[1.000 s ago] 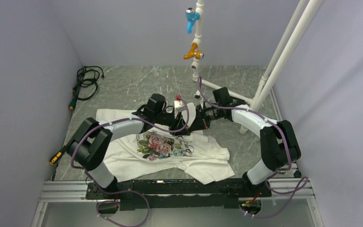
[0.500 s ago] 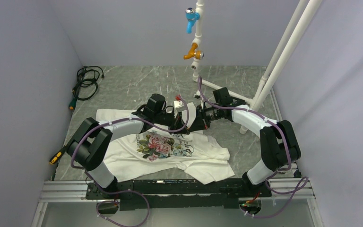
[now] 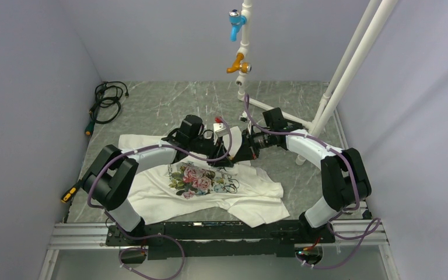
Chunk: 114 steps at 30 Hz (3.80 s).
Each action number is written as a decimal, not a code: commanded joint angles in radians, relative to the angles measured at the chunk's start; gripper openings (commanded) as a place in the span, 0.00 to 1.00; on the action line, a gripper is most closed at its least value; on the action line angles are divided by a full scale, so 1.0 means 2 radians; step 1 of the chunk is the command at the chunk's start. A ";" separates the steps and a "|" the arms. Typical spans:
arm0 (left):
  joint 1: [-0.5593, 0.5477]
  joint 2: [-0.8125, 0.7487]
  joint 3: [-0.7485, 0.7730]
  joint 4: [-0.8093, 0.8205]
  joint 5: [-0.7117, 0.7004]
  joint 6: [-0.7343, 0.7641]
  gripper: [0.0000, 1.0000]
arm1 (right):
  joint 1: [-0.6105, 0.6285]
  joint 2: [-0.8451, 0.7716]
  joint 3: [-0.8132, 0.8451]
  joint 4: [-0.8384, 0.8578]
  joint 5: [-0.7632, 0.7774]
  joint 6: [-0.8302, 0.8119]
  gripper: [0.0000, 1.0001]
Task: Remove the brooch from the garment
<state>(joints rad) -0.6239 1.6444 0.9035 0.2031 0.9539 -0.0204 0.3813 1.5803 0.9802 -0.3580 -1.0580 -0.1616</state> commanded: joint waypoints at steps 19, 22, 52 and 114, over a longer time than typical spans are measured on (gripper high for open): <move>0.045 0.005 -0.004 0.073 0.069 -0.082 0.00 | -0.042 -0.036 0.032 0.016 -0.026 -0.011 0.80; 0.057 0.005 -0.009 0.113 0.077 -0.127 0.00 | -0.043 -0.051 0.007 0.009 -0.027 -0.037 0.80; 0.066 0.020 -0.058 0.326 0.016 -0.337 0.00 | 0.026 -0.056 -0.099 0.230 0.010 0.129 0.45; 0.017 -0.052 0.033 0.002 -0.027 -0.043 0.42 | 0.007 -0.097 -0.062 0.158 -0.004 0.111 0.00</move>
<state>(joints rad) -0.5861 1.5345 0.9363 0.2333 0.8944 -0.1394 0.3946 1.4227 0.8200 -0.0555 -1.0649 0.0738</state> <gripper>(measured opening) 0.459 0.048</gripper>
